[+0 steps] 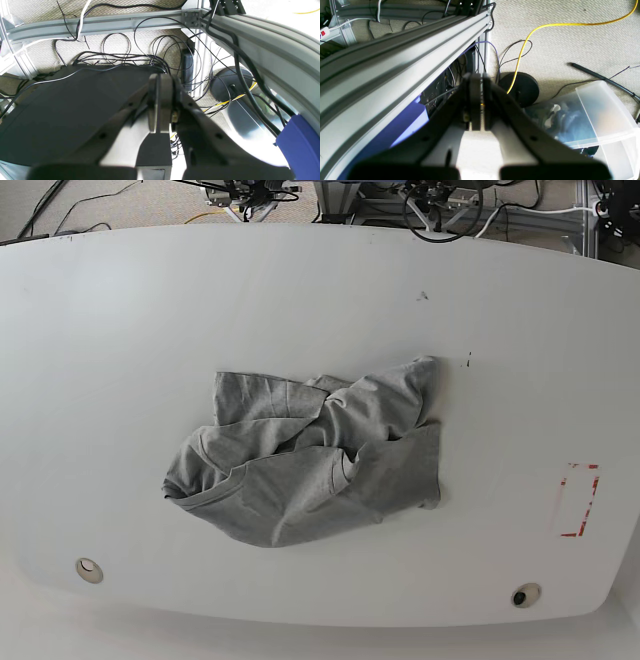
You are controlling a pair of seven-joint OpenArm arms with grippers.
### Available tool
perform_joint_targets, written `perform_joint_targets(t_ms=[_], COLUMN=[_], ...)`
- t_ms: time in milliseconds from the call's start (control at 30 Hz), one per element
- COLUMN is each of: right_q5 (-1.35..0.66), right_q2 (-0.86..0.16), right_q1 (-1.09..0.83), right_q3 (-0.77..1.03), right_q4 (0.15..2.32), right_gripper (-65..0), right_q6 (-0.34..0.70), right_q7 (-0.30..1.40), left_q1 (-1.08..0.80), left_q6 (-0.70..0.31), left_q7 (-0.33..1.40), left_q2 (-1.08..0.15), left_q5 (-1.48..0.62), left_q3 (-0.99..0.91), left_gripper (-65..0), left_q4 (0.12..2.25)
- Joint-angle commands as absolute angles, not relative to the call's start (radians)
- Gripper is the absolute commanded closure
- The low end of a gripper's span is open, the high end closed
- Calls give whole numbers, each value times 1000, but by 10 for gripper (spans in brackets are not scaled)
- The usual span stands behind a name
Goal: Layout the t-shirt on the table in an organized manner, then fold the t-shirt properly
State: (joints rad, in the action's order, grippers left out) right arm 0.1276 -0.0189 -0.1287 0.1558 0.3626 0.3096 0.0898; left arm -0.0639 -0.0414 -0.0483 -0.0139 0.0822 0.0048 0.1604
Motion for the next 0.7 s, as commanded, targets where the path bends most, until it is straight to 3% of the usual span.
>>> perform_joint_targets(t_ms=[0, 667], right_q5=[124, 126], right_q2=[-22, -23], right_q1=[-131, -129], right_q3=[155, 153], right_q4=[381, 375], right_gripper=[-9, -12], right_q6=[307, 307], right_q7=[107, 102], left_q1=[-75, -76], left_q6=[-40, -40], left_q7=[-63, -67], left_q2=[-11, -8], left_q5=[80, 79], left_q3=[2, 5], left_gripper=[-15, -19], left_q4=[166, 168])
